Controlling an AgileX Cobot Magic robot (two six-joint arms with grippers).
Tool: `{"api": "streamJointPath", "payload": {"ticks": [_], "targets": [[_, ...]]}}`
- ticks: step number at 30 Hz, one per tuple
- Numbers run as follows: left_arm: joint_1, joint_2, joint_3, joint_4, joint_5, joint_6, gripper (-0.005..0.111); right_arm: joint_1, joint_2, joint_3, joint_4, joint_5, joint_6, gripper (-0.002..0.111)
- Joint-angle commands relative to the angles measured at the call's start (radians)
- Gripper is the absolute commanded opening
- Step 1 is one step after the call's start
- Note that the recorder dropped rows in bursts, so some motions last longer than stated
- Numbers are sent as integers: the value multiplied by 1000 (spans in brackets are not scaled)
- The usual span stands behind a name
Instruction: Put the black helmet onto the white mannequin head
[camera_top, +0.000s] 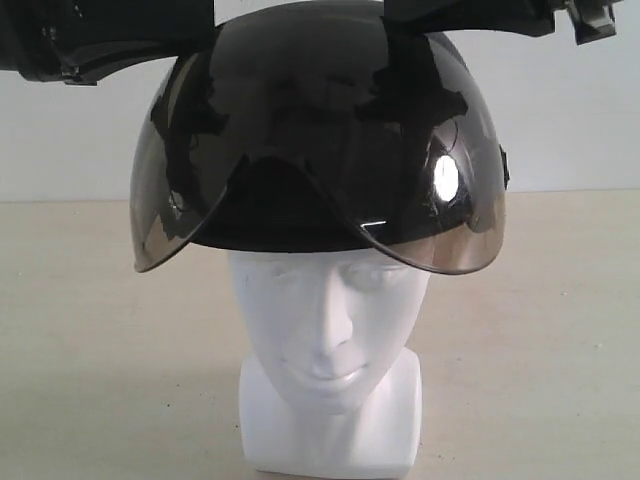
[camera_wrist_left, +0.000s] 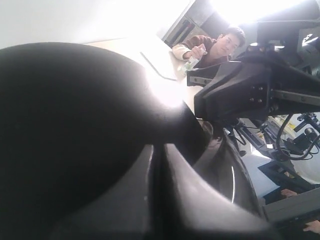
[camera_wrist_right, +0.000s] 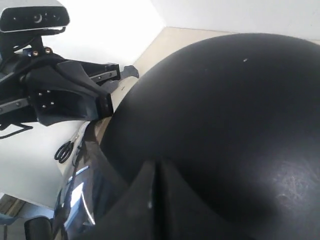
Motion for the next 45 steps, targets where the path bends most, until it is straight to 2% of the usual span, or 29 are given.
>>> {"api": "streamJointPath", "payload": {"ticks": [1, 7, 45], "targets": [[-17, 6, 3, 73, -6, -9, 4, 8, 6, 9, -84, 120, 30, 0], [-41, 6, 3, 73, -6, -9, 4, 8, 6, 9, -89, 137, 38, 0], [-41, -32, 128, 73, -6, -9, 4, 8, 10, 9, -99, 196, 55, 0]]}}
